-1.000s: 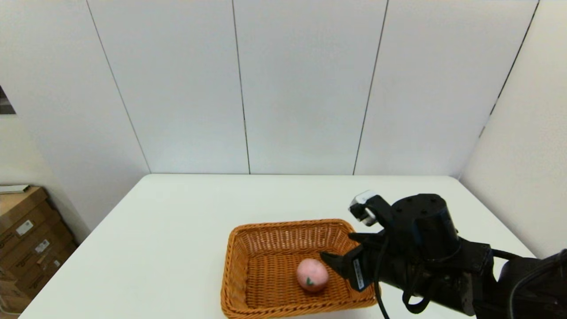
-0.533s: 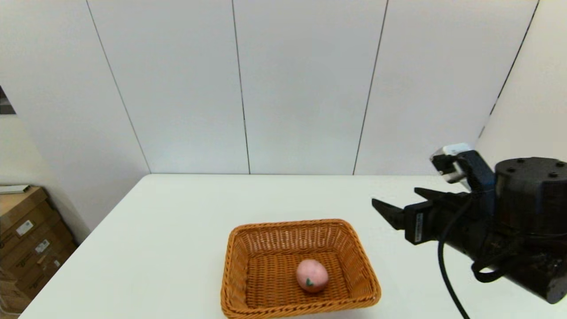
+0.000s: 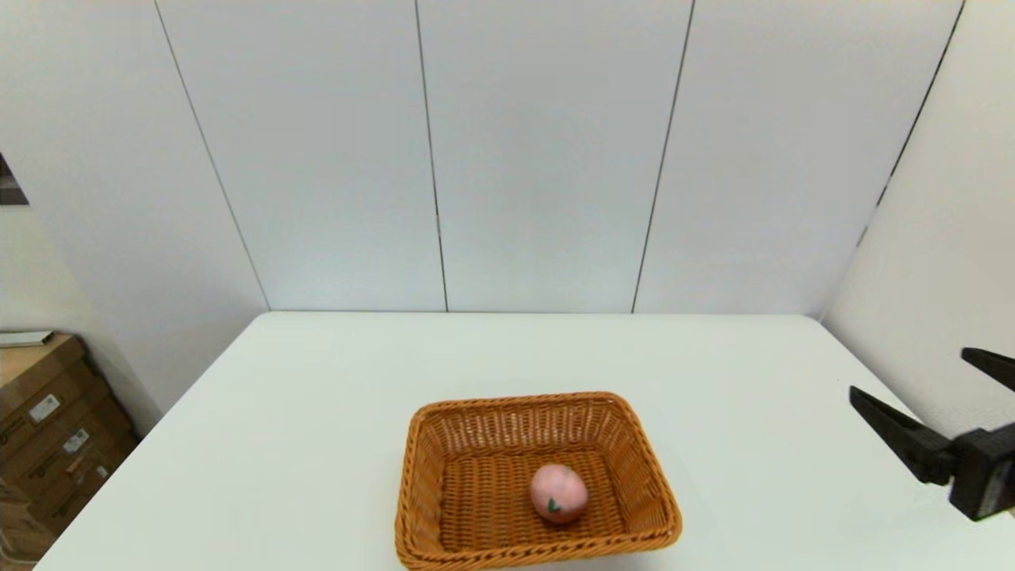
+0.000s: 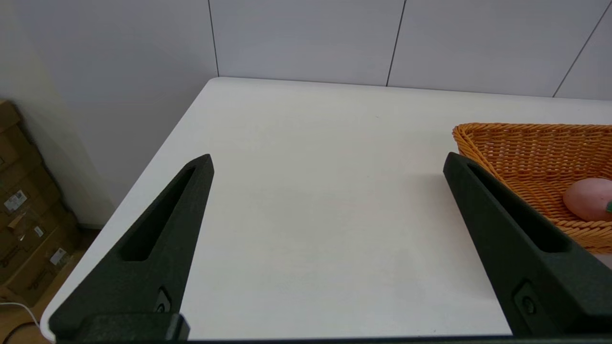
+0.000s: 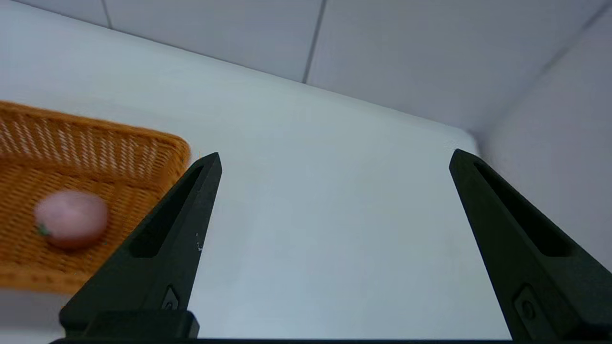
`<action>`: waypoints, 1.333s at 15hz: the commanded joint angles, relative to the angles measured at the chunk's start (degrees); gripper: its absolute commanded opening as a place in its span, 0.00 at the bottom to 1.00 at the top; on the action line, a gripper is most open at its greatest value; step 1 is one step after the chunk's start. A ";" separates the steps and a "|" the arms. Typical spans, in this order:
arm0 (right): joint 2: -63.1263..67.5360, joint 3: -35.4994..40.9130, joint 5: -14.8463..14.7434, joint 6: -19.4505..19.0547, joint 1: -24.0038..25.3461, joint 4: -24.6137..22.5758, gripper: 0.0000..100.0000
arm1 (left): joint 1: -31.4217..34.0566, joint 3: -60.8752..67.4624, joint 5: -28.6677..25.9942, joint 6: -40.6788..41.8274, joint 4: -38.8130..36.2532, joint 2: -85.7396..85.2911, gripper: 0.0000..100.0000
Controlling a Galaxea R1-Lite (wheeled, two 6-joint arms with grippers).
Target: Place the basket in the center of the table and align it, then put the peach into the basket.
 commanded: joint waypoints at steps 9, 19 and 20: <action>-35.98 10.10 1.19 -1.32 -19.67 16.77 1.00 | 0.02 0.01 0.14 -0.15 -0.02 -0.04 1.00; -48.38 16.87 9.89 -1.84 -24.77 19.32 1.00 | 0.02 0.01 0.14 -0.15 -0.02 -0.04 1.00; -51.10 17.66 14.29 -1.40 -24.77 19.40 1.00 | 0.02 0.01 0.14 -0.15 -0.02 -0.04 1.00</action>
